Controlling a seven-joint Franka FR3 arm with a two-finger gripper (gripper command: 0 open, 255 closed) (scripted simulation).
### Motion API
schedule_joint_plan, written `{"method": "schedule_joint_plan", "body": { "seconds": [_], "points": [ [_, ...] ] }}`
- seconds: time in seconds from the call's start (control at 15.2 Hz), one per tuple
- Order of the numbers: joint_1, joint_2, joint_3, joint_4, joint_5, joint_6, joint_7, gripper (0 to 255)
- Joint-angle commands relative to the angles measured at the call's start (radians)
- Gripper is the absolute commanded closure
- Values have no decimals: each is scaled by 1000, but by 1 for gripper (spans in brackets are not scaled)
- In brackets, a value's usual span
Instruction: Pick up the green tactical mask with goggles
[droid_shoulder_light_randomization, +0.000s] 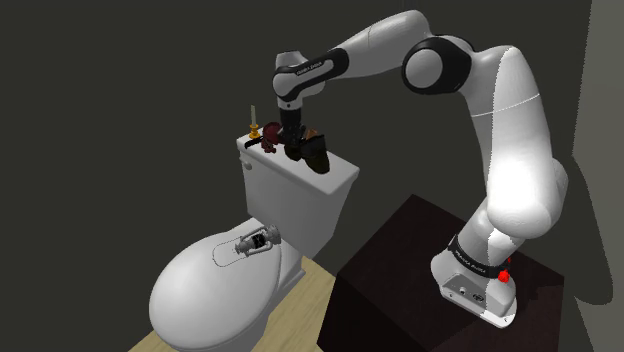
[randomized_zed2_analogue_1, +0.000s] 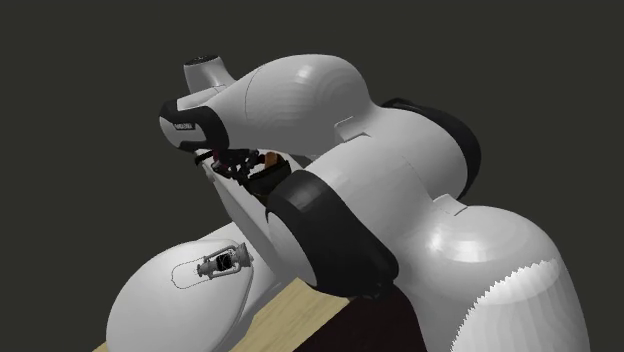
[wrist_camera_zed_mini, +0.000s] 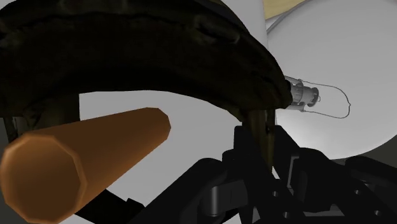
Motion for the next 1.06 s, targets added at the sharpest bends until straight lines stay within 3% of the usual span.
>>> {"method": "schedule_joint_plan", "body": {
  "seconds": [0.0,0.99],
  "points": [
    [0,-10,0,5,0,-15,1,255],
    [-1,-80,3,69,4,-150,4,255]
  ]
}}
